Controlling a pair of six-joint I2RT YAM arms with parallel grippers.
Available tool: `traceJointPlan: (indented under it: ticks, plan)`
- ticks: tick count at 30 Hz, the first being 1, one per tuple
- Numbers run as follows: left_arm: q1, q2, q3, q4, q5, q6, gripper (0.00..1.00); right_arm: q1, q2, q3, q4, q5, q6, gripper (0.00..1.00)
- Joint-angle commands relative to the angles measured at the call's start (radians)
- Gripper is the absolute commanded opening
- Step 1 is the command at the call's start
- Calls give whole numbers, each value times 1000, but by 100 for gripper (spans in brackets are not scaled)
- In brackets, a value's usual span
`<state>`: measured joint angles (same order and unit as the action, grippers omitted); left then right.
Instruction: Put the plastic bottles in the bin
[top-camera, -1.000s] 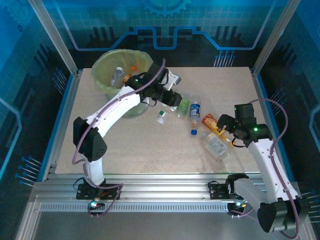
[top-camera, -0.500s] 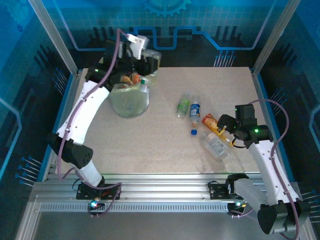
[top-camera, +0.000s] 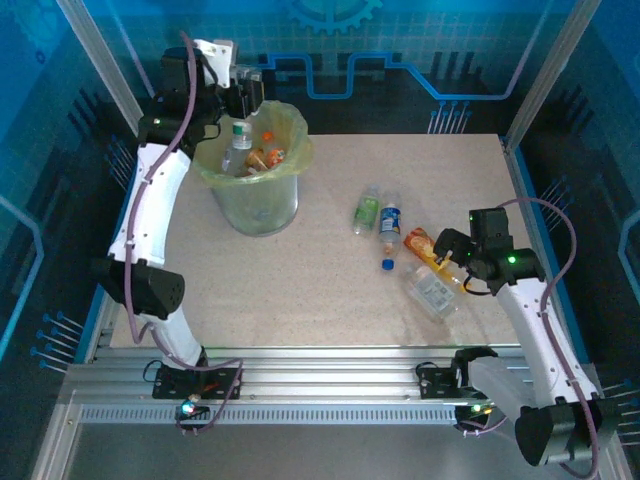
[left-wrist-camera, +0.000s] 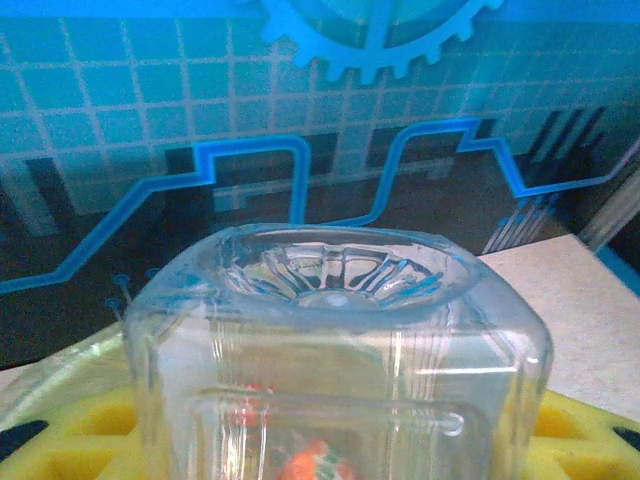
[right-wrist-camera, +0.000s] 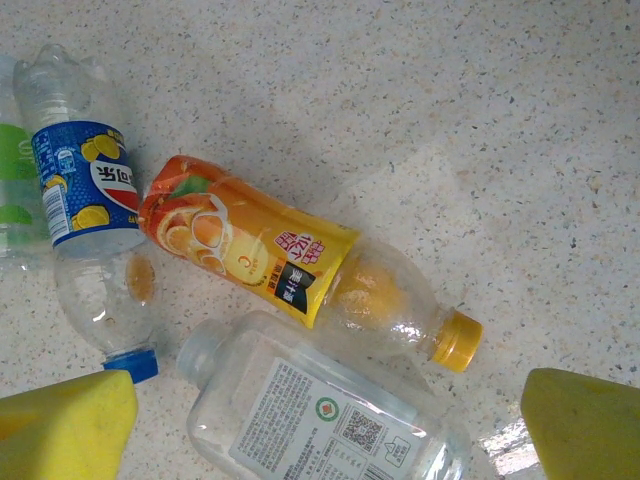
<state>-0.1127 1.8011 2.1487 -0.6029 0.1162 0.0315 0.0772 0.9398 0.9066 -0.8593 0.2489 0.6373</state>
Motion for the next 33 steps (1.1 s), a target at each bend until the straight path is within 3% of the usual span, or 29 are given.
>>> traceJointPlan:
  ticks: [1, 16, 22, 28, 33]
  plan:
    - [11, 45, 32, -43, -65, 89, 50, -11, 2, 22, 8, -20, 21, 100]
    - [14, 212, 91, -193, -142, 166, 57, -9, 2, 25, 5, -26, 27, 100]
    - [13, 244, 90, -231, -147, 150, 67, -8, 2, 18, 6, -26, 27, 100]
    - [13, 254, 93, -234, -146, 132, 83, -8, 4, 17, 6, -26, 22, 100]
    - [13, 245, 108, -235, -145, 118, 87, -7, 4, 17, 8, -26, 24, 100]
